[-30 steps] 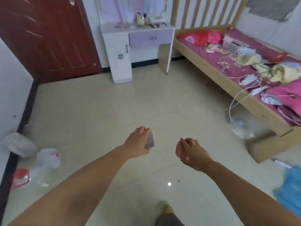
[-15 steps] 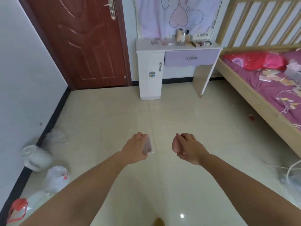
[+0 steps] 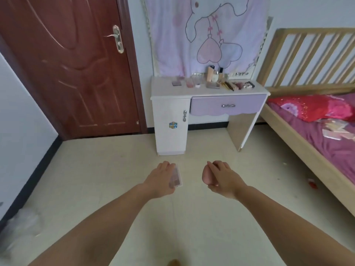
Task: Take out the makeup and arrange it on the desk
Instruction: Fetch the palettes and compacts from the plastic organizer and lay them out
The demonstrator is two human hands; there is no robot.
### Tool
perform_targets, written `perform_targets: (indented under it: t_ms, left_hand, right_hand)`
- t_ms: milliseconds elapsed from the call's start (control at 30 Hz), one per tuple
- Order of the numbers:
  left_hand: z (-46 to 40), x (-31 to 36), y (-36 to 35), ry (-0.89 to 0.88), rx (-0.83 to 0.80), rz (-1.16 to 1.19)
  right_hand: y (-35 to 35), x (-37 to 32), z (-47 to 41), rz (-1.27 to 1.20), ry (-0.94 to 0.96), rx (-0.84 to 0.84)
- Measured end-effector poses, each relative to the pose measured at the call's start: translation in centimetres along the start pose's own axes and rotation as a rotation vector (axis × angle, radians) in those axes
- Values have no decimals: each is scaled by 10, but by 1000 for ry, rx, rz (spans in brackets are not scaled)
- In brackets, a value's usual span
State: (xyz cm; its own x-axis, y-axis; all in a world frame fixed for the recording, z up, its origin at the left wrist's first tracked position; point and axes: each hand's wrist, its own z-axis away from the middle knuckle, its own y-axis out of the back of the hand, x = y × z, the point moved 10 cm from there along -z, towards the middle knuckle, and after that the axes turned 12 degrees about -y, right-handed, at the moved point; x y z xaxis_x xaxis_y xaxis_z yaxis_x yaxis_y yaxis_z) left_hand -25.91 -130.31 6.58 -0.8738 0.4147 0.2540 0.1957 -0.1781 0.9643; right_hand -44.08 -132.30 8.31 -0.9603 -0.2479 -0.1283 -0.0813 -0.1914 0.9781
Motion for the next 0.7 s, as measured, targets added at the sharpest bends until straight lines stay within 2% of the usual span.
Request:
perform_targets:
  t_ms: [333, 467, 700]
  left_hand:
    - [-238, -102, 58, -65, -23, -16]
    - [-336, -151, 71, -16, 9, 5]
    - [-471, -223, 92, 94, -49, 62]
  right_hand:
    - [48, 78, -230, -12, -77, -24]
    - [62, 102, -344, 19, -30, -13]
    - [96, 131, -516, 32, 15, -86]
